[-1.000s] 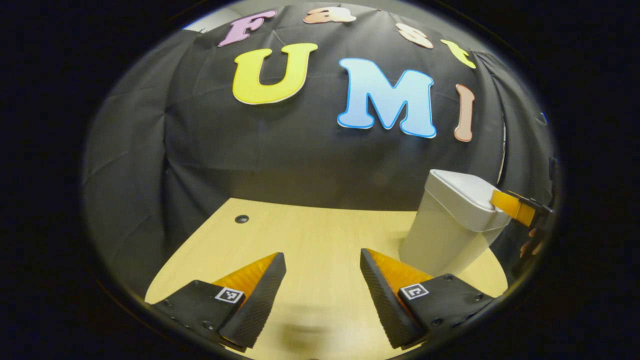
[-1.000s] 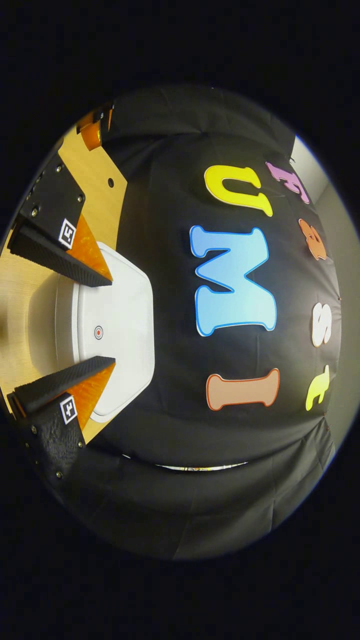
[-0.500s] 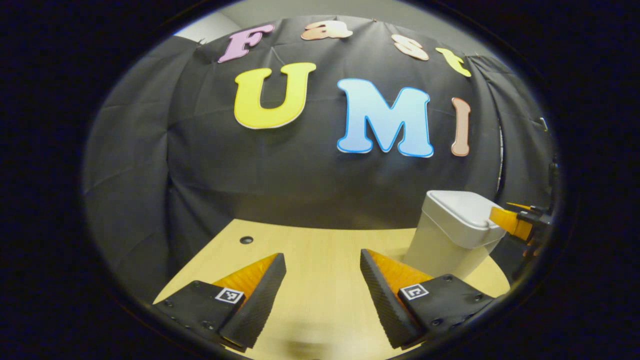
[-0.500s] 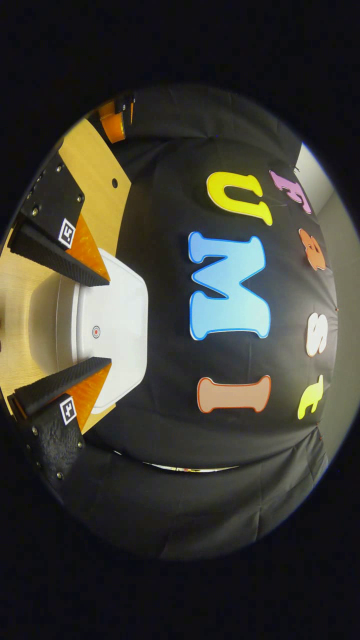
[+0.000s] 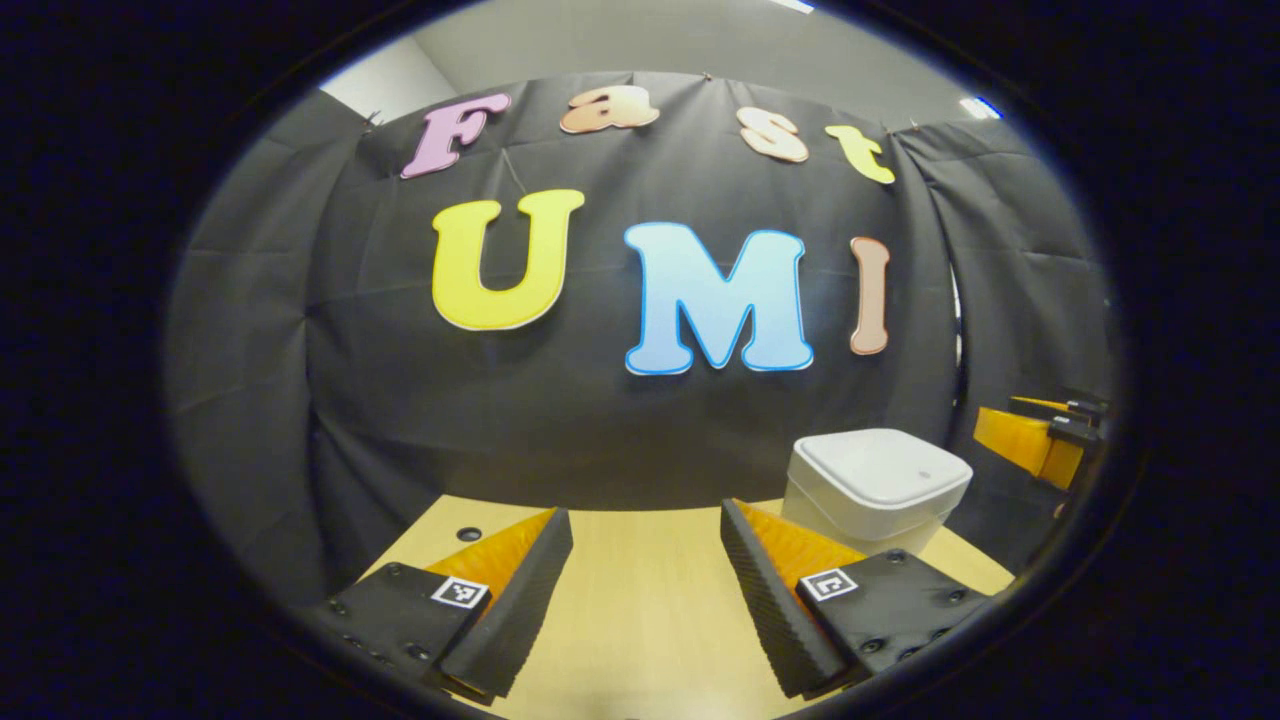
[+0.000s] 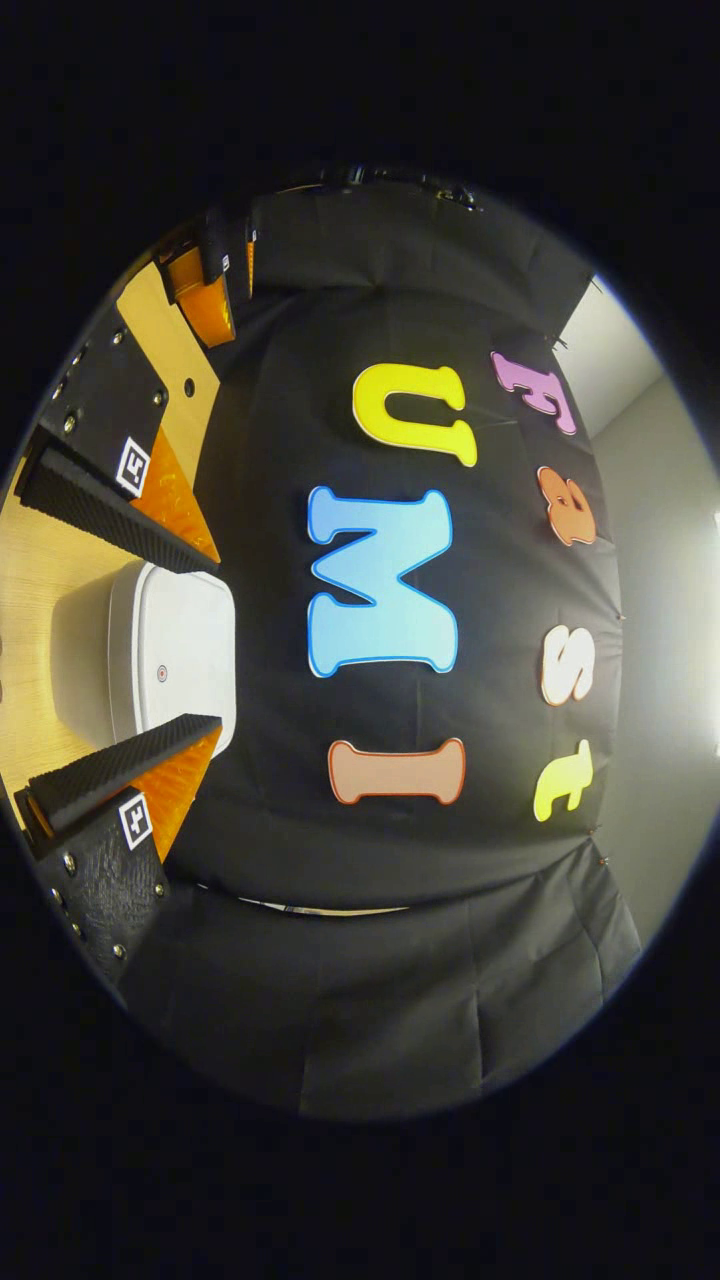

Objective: Press the lid of the desktop garbage bin to open it, pick up the crumpled paper on the desktop and throw it into the bin, then pick up the pop can on the desktop and drop it into the bin, and finally close the garbage bin lid.

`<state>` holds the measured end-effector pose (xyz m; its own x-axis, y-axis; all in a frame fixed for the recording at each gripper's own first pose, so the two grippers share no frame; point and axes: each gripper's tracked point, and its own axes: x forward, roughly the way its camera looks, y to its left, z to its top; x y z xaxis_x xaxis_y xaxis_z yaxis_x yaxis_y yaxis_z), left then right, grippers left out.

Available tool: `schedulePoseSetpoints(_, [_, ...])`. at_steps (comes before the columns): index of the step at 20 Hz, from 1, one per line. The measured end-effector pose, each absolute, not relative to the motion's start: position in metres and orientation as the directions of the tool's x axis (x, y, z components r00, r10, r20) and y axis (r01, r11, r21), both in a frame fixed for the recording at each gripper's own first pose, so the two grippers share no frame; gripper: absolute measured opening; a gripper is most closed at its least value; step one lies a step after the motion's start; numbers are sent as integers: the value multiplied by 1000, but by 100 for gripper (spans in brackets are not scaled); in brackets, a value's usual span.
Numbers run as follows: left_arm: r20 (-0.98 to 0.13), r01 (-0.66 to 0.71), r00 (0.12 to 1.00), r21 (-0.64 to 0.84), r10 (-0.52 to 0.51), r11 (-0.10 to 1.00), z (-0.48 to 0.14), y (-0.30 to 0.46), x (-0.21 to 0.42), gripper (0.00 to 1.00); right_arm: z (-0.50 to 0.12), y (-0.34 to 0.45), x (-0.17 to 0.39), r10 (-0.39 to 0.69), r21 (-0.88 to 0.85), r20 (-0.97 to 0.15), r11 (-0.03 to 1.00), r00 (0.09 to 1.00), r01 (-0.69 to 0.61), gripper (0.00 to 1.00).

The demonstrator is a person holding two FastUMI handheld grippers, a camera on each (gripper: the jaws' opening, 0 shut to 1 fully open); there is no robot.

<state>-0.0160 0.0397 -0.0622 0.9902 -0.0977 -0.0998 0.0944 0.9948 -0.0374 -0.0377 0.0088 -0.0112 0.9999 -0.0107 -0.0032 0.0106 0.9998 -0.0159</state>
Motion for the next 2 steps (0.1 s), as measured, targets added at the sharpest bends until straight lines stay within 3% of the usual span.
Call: schedulePoseSetpoints(2, [-81,104,991,-36,-107,994,-52,36,-20,98,-4,11,-48,-19,-19,13,1000,1000,19,92])
